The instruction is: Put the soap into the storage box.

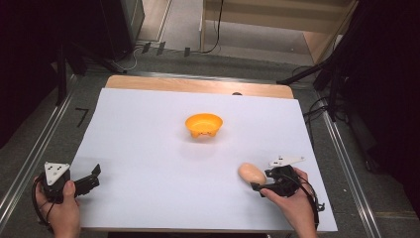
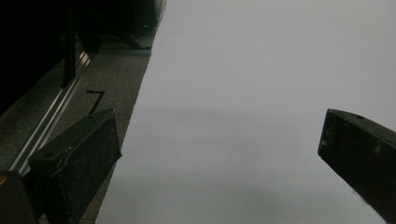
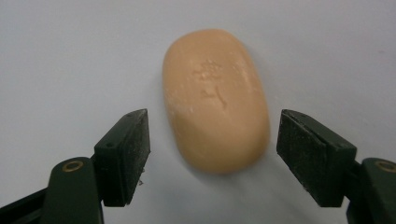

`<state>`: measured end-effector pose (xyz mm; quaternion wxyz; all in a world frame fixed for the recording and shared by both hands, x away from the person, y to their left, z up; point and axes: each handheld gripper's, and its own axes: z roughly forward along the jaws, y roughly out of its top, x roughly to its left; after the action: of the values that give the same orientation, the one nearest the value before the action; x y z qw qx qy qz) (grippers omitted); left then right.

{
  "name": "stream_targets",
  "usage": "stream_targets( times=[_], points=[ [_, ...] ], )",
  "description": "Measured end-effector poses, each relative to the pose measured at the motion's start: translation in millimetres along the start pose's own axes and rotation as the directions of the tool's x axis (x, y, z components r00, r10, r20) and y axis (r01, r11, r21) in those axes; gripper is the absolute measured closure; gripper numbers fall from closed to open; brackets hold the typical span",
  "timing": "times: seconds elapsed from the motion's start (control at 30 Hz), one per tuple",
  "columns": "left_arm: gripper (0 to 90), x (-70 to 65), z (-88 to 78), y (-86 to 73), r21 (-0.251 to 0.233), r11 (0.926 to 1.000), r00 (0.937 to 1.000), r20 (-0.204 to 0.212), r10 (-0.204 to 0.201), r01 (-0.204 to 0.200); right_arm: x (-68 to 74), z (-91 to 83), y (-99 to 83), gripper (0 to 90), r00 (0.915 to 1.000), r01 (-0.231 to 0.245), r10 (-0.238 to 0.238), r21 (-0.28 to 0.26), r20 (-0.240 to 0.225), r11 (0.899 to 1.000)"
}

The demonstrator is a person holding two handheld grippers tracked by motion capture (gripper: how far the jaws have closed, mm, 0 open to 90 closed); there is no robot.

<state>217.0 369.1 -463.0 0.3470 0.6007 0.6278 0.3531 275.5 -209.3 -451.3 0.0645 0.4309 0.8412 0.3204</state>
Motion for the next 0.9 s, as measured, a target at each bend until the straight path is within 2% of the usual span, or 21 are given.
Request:
stream_targets(
  times=[0.1, 0.2, 0.27, 0.4, 0.43, 0.53, 0.67, 0.77, 0.9],
  points=[
    [0.1, 1.5, 0.3, 0.2, 0.003, 0.9999, 0.9999, 0.005, -0.016, 0.016, 3.3, 9.0, 6.4, 25.5, 0.9998, 0.011, -0.012, 0.010, 0.014, 1.000],
    [0.1, 1.1, 1.0, 0.5, 0.009, 0.9998, 0.9999, 0.002, -0.015, 0.015, 3.5, 14.6, 11.4, 28.0, 0.9995, 0.011, -0.012, 0.033, 0.028, 0.999],
    [0.1, 1.1, 1.1, 0.6, 0.013, 0.9999, 0.9999, 0.002, -0.012, 0.012, 4.2, 19.5, 14.1, 28.2, 0.9980, 0.038, -0.041, 0.060, 0.047, 0.997],
    [0.1, 1.2, 1.5, 0.7, 0.016, 0.9998, 0.9999, 0.007, -0.010, 0.010, 5.1, 28.5, 17.1, 30.4, 0.9961, 0.077, -0.080, 0.094, 0.037, 0.993],
    [0.1, 1.1, 1.8, 0.7, 0.016, 0.9998, 0.9999, 0.005, -0.012, 0.012, 6.1, 30.3, 17.5, 30.8, 0.9957, 0.077, -0.082, 0.092, 0.043, 0.993],
    [0.1, 1.1, 2.2, 1.1, 0.023, 0.9997, 0.9999, 0.002, -0.012, 0.012, 5.9, 33.0, 16.1, 31.8, 0.9902, 0.127, -0.130, 0.071, 0.050, 0.989],
    [0.1, 0.7, 2.7, 1.2, 0.027, 0.9996, 1.0000, 0.002, -0.009, 0.009, 0.5, 32.3, 11.2, 32.2, 0.9892, 0.144, -0.145, 0.030, 0.019, 0.989],
    [0.1, 0.5, 2.7, 1.2, 0.026, 0.9996, 1.0000, 0.001, -0.008, 0.008, 1.4, 32.3, 7.9, 32.2, 0.9896, 0.141, -0.141, 0.007, 0.028, 0.990],
    [0.1, 0.5, 2.3, 1.0, 0.022, 0.9997, 1.0000, 0.004, -0.009, 0.009, 5.4, 32.8, 11.4, 32.3, 0.9891, 0.135, -0.137, 0.040, 0.055, 0.990]
  ],
)
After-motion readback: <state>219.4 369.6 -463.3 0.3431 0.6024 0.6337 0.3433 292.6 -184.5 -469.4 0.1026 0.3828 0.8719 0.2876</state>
